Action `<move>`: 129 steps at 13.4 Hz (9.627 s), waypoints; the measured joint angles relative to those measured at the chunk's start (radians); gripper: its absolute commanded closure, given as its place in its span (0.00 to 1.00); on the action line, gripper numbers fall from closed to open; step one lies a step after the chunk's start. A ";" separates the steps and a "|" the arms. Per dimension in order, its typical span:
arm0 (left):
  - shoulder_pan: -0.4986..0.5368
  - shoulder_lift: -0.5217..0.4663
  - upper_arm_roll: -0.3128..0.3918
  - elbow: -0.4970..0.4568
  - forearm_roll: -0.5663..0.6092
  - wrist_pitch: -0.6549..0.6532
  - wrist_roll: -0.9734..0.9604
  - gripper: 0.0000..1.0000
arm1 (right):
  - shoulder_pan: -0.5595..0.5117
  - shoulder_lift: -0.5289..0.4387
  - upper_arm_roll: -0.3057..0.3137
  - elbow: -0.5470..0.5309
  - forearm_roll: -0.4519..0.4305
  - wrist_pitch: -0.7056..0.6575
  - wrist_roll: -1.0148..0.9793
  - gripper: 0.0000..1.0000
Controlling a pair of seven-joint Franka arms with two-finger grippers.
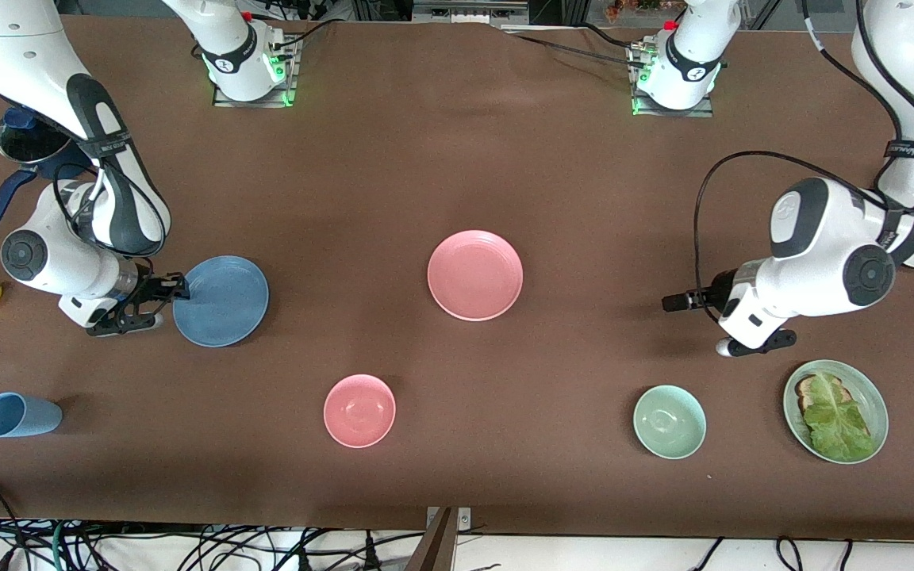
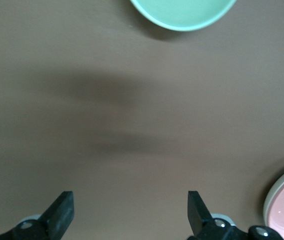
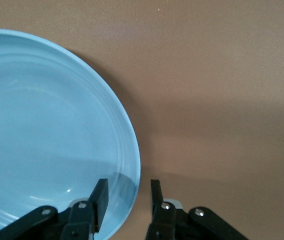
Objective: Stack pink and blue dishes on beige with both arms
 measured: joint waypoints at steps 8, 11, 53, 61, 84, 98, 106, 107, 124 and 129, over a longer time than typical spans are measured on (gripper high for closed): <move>-0.018 -0.139 0.190 0.070 0.000 -0.139 0.240 0.00 | 0.000 0.002 0.000 -0.003 0.006 0.001 -0.001 1.00; -0.195 -0.276 0.371 0.074 -0.003 -0.210 0.241 0.00 | 0.000 0.001 0.000 -0.002 0.007 0.001 -0.001 1.00; -0.464 -0.428 0.570 0.216 -0.058 -0.377 0.249 0.00 | 0.644 0.134 0.209 0.401 0.049 -0.234 0.891 1.00; -0.464 -0.427 0.570 0.216 -0.058 -0.377 0.249 0.00 | 0.643 0.161 0.195 0.401 0.041 -0.190 0.891 1.00; -0.468 -0.426 0.570 0.216 -0.058 -0.377 0.249 0.00 | 0.628 0.217 0.174 0.460 0.030 -0.147 0.891 1.00; -0.469 -0.426 0.570 0.216 -0.058 -0.377 0.249 0.00 | 0.600 0.232 0.173 0.571 0.030 -0.216 0.882 0.00; -0.470 -0.425 0.570 0.216 -0.058 -0.377 0.249 0.00 | 0.578 0.055 0.056 0.542 0.030 -0.392 0.726 0.00; -0.470 -0.425 0.570 0.216 -0.058 -0.377 0.249 0.00 | 0.566 -0.003 0.043 0.505 0.030 -0.400 0.694 0.00; -0.471 -0.424 0.570 0.216 -0.058 -0.377 0.249 0.00 | 0.159 -0.460 0.107 0.241 -0.048 -0.601 0.290 0.00; -0.471 -0.424 0.570 0.216 -0.058 -0.377 0.249 0.00 | 0.153 -0.444 0.114 0.285 -0.048 -0.636 0.290 0.00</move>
